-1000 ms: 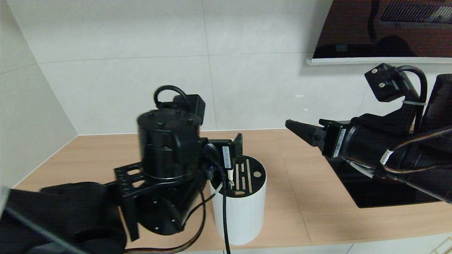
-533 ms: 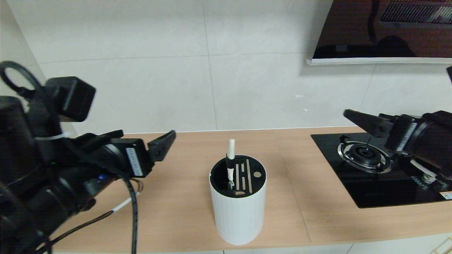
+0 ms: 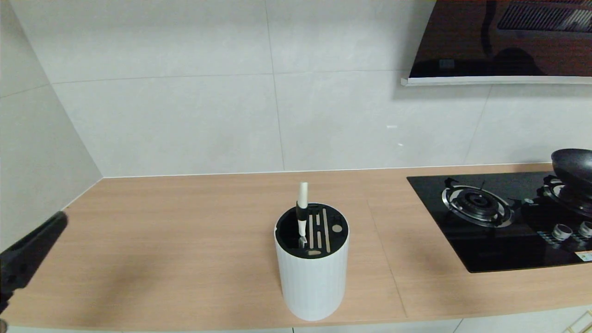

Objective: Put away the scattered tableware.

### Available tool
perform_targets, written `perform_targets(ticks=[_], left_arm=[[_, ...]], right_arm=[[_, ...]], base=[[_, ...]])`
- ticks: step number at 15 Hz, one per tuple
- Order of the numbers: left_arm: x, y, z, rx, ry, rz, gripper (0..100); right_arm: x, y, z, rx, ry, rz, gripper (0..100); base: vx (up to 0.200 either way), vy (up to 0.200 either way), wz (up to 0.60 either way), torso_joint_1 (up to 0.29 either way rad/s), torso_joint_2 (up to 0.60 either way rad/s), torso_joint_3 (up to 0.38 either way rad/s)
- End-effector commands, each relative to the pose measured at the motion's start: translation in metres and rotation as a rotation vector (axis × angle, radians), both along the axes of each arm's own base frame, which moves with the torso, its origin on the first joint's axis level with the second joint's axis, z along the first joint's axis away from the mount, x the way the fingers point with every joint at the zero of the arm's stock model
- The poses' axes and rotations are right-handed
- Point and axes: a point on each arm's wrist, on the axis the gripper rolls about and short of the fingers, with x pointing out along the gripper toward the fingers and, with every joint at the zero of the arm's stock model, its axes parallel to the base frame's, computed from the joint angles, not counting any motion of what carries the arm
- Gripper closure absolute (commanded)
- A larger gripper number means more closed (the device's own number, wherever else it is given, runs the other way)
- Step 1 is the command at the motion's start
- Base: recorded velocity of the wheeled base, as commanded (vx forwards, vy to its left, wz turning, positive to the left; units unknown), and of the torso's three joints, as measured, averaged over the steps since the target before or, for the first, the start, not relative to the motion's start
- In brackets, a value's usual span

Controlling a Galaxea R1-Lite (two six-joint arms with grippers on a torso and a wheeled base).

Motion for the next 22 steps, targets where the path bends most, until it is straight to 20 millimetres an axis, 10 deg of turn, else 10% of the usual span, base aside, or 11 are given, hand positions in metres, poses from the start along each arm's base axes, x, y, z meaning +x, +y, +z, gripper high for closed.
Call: perform_targets(ticks=[1, 8, 16, 22], left_arm=[[-0.067, 0.026, -0.021, 0.006, -0.148, 0.138, 0], [-0.117, 0.028, -0.043, -0.024, -0.207, 0.292, 0], [-0.085, 0.019, -0.141, -0.019, 0.038, 0.115, 0], [-0.084, 0.016, -0.144, -0.055, 0.054, -0.046, 0]], right_arm=[[-0.071, -0.011, -0.015, -0.040, -0.119, -0.043, 0], [-0.134, -0.010, -0.053, -0.214, -0.254, -0.197, 0], [-0.092, -0.008, -0.147, -0.214, 0.071, -0.090, 0], [-0.091, -0.007, -0.155, -0.221, 0.130, -0.019, 0]], base=[[0.000, 0.000, 0.00, 0.000, 0.00, 0.000], [0.000, 0.000, 0.00, 0.000, 0.00, 0.000], [0.000, 0.000, 0.00, 0.000, 0.00, 0.000], [0.000, 0.000, 0.00, 0.000, 0.00, 0.000]])
